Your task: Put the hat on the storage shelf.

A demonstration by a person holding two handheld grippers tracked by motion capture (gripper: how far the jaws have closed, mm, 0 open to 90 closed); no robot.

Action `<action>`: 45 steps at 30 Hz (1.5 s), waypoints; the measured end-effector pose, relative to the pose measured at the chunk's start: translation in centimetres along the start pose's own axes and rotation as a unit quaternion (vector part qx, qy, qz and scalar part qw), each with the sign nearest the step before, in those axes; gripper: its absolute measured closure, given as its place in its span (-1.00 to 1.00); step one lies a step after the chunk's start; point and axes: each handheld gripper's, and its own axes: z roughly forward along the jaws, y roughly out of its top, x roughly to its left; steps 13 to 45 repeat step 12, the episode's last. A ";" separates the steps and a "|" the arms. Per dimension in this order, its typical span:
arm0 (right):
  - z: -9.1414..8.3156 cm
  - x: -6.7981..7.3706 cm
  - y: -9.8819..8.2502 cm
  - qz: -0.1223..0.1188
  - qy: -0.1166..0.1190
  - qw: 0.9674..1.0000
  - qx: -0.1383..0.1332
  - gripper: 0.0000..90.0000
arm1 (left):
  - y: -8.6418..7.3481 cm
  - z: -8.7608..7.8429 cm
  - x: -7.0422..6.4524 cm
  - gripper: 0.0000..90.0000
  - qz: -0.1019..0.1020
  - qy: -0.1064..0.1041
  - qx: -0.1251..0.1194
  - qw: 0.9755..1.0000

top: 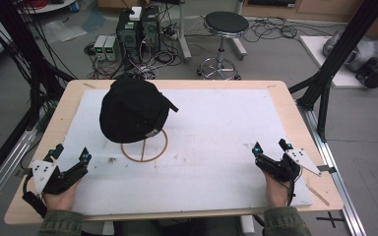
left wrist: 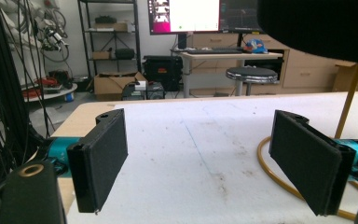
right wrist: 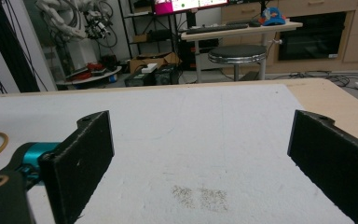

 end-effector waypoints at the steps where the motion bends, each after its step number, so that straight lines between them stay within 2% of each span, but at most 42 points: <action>1: 0.0 0.0 0.0 0.000 0.000 1.000 0.001 -0.86 | 0.0 0.0 0.0 -0.57 0.000 -0.001 0.002 1.000; 45: 0.1 0.0 0.0 0.000 0.002 1.000 0.002 -0.86 | -0.1 0.1 0.0 -0.56 0.001 -0.007 0.007 1.000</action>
